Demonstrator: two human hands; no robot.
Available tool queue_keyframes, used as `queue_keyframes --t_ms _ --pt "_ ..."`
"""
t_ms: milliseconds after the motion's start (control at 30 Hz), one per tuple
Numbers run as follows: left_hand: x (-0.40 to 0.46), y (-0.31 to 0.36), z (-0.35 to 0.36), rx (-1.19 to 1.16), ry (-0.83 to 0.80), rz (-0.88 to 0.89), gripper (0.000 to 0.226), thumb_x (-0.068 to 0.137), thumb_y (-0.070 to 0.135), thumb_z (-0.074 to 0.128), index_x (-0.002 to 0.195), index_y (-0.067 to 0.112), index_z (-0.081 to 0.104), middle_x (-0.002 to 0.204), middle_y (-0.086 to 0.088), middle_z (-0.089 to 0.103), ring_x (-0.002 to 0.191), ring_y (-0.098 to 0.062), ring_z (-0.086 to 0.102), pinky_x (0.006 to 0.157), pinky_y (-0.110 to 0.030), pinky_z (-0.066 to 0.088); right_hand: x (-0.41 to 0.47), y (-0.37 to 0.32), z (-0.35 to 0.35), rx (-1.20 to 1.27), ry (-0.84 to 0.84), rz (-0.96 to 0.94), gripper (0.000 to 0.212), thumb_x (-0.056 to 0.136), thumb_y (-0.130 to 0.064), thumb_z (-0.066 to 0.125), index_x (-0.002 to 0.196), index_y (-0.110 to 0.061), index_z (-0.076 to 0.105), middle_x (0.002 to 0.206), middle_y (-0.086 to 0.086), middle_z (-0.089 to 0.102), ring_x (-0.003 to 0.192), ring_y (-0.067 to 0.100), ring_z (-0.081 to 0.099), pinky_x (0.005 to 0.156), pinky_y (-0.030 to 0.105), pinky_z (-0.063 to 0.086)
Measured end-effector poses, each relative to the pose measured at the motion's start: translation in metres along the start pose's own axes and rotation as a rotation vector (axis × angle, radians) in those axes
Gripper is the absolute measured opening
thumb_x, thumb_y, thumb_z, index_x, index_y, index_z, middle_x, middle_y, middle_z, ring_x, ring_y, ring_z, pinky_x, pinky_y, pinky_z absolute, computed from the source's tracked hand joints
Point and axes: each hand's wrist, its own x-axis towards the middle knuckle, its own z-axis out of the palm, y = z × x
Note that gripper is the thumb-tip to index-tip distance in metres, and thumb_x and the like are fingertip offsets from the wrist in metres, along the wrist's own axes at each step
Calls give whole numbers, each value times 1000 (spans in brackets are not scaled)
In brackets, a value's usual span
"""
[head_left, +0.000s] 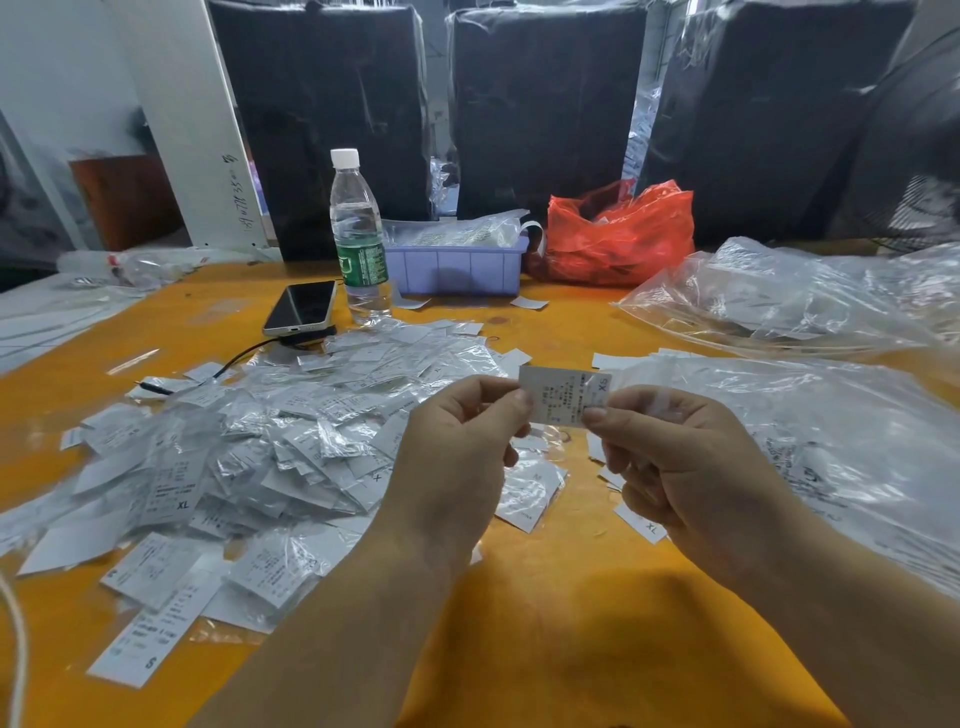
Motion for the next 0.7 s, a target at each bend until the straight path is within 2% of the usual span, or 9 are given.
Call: queue_keyframes --t_ms 133,333,433,500,567,700 --pt "-2 1 2 28 -14 53 9 90 18 65 87 20 74 68 7 68 56 -3 53 52 -19 48 1 0 0 15 14 12 17 70 -20 72 82 -7 67 51 4 48 35 7 26 35 19 25" --pt "-4 1 2 28 -21 95 4 86 17 72 82 18 74 68 4 68 56 -3 54 52 -19 50 -1 -2 0 45 -10 31 20 70 -19 72 84 -7 65 45 -1 43 34 7 26 34 18 25" --pt "-5 1 3 15 -42 82 3 85 19 72 84 17 74 72 -1 69 56 -4 54 51 -20 49 -1 0 -1 34 -24 33 41 68 -20 71 101 5 63 44 -3 41 34 5 28 34 17 26" --pt "-6 0 4 13 -50 71 3 85 19 72 85 17 74 73 -1 69 55 -3 54 51 -20 49 -2 -1 -1 43 -27 39 47 68 -19 70 107 7 62 43 -4 41 34 5 29 33 17 26" --pt "-5 0 3 9 -57 62 3 86 19 71 86 18 74 72 1 69 55 -3 54 51 -19 47 -1 -1 -1 51 -34 42 46 69 -18 70 107 6 62 43 -4 40 34 5 28 33 17 26" --pt "-3 1 2 -26 -59 38 4 86 16 71 84 17 74 70 3 70 54 -2 53 51 -14 43 -3 -5 -2 70 -50 50 30 67 -20 71 90 -3 61 43 -4 40 34 6 26 32 16 25"
